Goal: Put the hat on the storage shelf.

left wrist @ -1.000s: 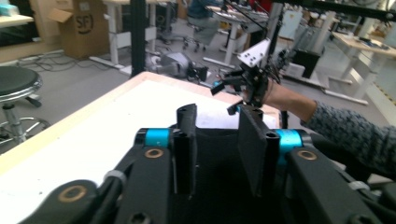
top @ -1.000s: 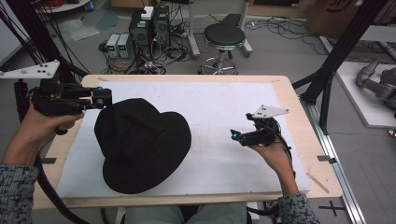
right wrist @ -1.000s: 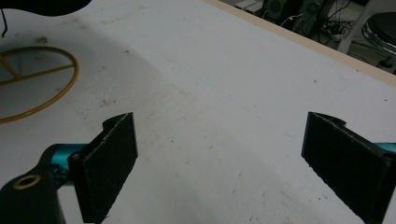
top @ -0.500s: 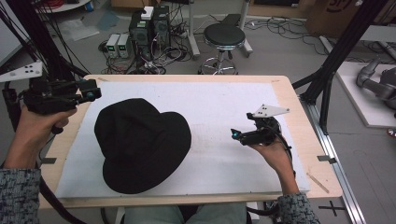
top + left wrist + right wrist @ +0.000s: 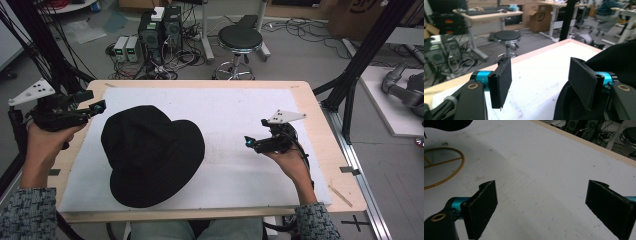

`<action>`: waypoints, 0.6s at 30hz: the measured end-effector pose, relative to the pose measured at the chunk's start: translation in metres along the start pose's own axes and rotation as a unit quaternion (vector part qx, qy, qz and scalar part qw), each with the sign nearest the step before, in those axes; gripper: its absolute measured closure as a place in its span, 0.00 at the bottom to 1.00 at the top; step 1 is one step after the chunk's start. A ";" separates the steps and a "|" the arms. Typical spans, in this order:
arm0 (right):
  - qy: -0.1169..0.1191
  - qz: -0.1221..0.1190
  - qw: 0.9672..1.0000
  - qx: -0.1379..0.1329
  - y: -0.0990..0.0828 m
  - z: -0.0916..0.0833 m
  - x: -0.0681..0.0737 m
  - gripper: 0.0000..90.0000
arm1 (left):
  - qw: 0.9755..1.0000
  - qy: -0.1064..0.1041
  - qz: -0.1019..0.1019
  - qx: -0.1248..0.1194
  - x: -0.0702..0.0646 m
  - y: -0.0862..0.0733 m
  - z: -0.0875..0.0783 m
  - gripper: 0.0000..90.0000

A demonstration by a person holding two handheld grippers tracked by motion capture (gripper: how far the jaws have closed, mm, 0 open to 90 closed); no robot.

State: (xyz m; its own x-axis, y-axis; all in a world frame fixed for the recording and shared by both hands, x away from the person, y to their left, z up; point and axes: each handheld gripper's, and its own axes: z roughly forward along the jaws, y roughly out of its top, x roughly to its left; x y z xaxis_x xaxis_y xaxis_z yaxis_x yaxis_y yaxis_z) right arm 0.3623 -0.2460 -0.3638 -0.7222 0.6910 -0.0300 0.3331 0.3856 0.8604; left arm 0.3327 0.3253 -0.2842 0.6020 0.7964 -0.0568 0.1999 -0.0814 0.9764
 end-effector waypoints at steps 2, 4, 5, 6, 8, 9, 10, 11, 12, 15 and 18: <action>0.003 -0.001 1.000 0.000 0.001 0.002 0.000 0.11 | 1.000 0.016 0.000 0.004 0.002 -0.007 0.001 0.39; 0.004 -0.002 1.000 0.001 0.001 0.002 0.000 0.11 | 1.000 0.024 -0.004 0.007 0.003 -0.013 0.002 0.38; 0.004 -0.002 1.000 0.001 0.001 0.002 0.000 0.11 | 1.000 0.024 -0.004 0.007 0.003 -0.013 0.002 0.37; 0.004 -0.001 1.000 0.001 0.001 0.003 0.001 0.11 | 0.999 0.033 -0.007 0.008 0.005 -0.018 0.002 0.37; 0.003 -0.001 1.000 0.002 0.001 0.003 0.000 0.11 | 0.999 0.038 -0.012 0.007 0.006 -0.024 0.003 0.36; 0.003 -0.001 1.000 0.002 0.001 0.003 0.000 0.11 | 0.999 0.038 -0.012 0.007 0.006 -0.024 0.003 0.36; 0.003 -0.002 1.000 0.004 0.001 0.003 0.000 0.11 | 0.999 0.044 -0.015 0.008 0.006 -0.031 0.005 0.36; 0.003 -0.002 1.000 0.004 0.001 0.003 0.000 0.11 | 0.999 0.044 -0.015 0.008 0.006 -0.031 0.005 0.36; 0.003 -0.001 1.000 0.003 0.001 0.003 0.000 0.11 | 0.999 0.046 -0.015 0.012 0.007 -0.035 0.007 0.36; 0.002 0.001 1.000 0.002 0.001 0.002 -0.001 0.11 | 0.998 0.055 -0.015 0.023 0.008 -0.042 0.010 0.36; 0.000 0.001 1.000 0.004 0.001 0.001 -0.001 0.11 | 0.997 0.062 -0.014 0.035 0.011 -0.048 0.011 0.36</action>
State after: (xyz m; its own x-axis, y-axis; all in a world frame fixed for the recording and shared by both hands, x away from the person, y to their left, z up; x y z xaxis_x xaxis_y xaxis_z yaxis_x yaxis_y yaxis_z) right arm 0.3638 -0.2453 -0.3641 -0.7213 0.6921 -0.0276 0.3404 0.3888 0.8561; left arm 0.3382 0.3313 -0.3338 0.4959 0.8668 -0.0525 0.2701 -0.0965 0.9580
